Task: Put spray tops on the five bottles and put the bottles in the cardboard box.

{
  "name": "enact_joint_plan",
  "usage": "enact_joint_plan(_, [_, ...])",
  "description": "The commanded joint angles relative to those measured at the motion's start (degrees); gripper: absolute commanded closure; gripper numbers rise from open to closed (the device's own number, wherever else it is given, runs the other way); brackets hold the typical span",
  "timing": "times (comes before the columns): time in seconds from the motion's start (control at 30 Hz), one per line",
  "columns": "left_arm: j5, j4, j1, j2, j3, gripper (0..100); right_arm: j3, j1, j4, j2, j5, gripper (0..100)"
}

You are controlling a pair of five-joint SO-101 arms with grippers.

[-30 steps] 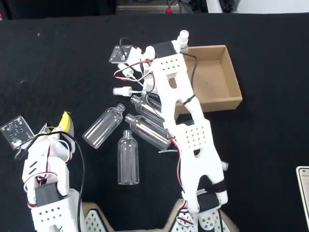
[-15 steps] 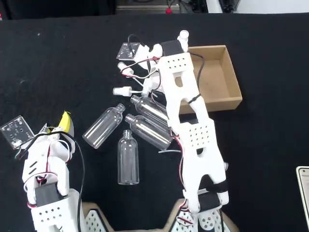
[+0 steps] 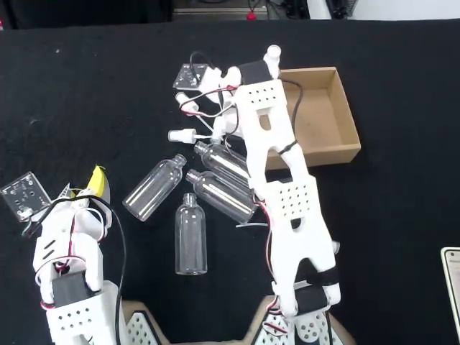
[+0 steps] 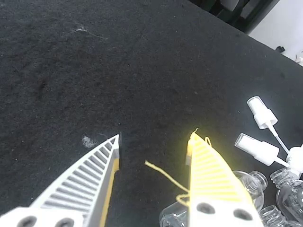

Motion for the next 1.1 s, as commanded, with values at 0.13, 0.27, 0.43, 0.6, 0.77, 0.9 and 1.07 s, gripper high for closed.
enact_joint_plan(0.13, [0.26,-1.49,-0.40,-0.53,-1.19,77,-2.68,0.88,1.93,-0.57,0.18,88.5])
enact_joint_plan(0.27, [0.26,-1.49,-0.40,-0.53,-1.19,77,-2.59,0.79,1.93,-0.57,0.18,90.0])
enact_joint_plan(0.43, [0.26,-1.49,-0.40,-0.53,-1.19,77,-2.59,0.79,2.02,-0.57,-0.44,97.9])
enact_joint_plan(0.6, [0.26,-1.49,-0.40,-0.53,-1.19,77,-4.18,0.09,2.02,-1.89,-3.52,98.8])
enact_joint_plan(0.77, [0.26,-1.49,-0.48,-0.53,-1.19,77,-4.70,-2.64,2.02,-5.67,-8.79,98.8])
enact_joint_plan(0.9, [0.26,-1.49,-0.57,-0.53,-1.19,77,-4.62,-5.19,2.02,-8.13,-11.87,98.8])
enact_joint_plan(1.07, [0.26,-1.49,-0.75,-0.53,-1.19,77,-4.44,-5.01,2.02,-7.96,-10.55,97.2])
